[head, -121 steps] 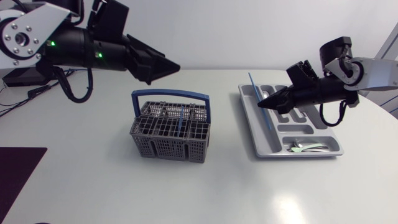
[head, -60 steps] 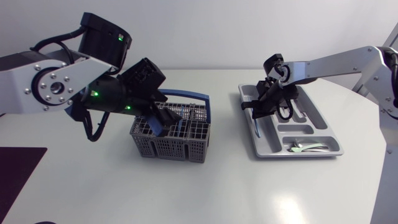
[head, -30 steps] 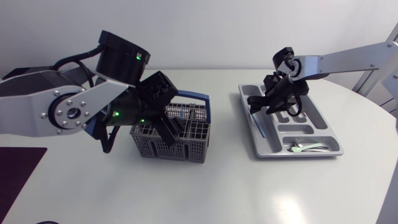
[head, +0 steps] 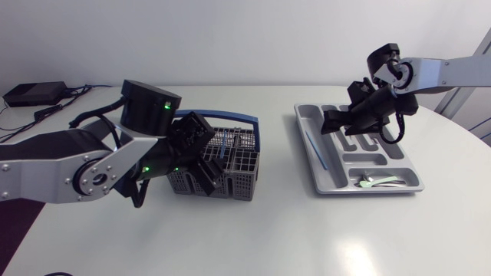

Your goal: Unload the cutlery basket into the drawer organizer.

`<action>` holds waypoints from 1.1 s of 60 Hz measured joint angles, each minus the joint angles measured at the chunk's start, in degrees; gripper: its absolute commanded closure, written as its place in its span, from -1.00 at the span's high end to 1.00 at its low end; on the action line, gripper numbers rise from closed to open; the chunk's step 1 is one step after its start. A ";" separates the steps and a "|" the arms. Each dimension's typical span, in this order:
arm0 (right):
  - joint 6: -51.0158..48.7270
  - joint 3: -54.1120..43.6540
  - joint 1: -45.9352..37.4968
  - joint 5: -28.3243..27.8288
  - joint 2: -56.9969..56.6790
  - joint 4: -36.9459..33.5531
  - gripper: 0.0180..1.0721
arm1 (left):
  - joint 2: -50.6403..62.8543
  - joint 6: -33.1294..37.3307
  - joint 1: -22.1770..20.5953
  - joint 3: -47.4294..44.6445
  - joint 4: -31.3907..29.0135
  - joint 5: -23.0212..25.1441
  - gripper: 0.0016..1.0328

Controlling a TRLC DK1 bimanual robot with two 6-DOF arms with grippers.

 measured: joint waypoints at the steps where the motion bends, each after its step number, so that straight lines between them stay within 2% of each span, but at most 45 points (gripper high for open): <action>1: -0.07 -0.15 -0.17 -0.09 -0.26 0.11 0.88 | 0.00 -0.13 0.20 0.02 0.17 0.02 0.43; 18: -1.31 -2.49 -2.97 -2.62 -2.60 0.48 0.88 | 1.62 -4.26 4.26 0.20 1.66 7.61 0.34; 24: -1.70 -2.51 -3.98 -2.86 -2.67 0.50 0.88 | 2.60 -5.51 4.81 0.50 1.88 9.18 0.26; 33: -2.51 -3.30 -4.37 -3.39 -3.76 0.63 0.88 | 3.78 -7.19 4.85 1.31 3.89 9.92 0.25; 44: -2.51 -4.68 -4.37 -4.07 -5.42 1.49 0.88 | 5.60 -7.67 4.85 1.92 5.51 10.12 -0.17; 66: -3.80 -7.17 -4.74 -4.09 -6.78 2.43 0.88 | 6.51 -8.68 4.85 1.92 7.23 10.14 -0.88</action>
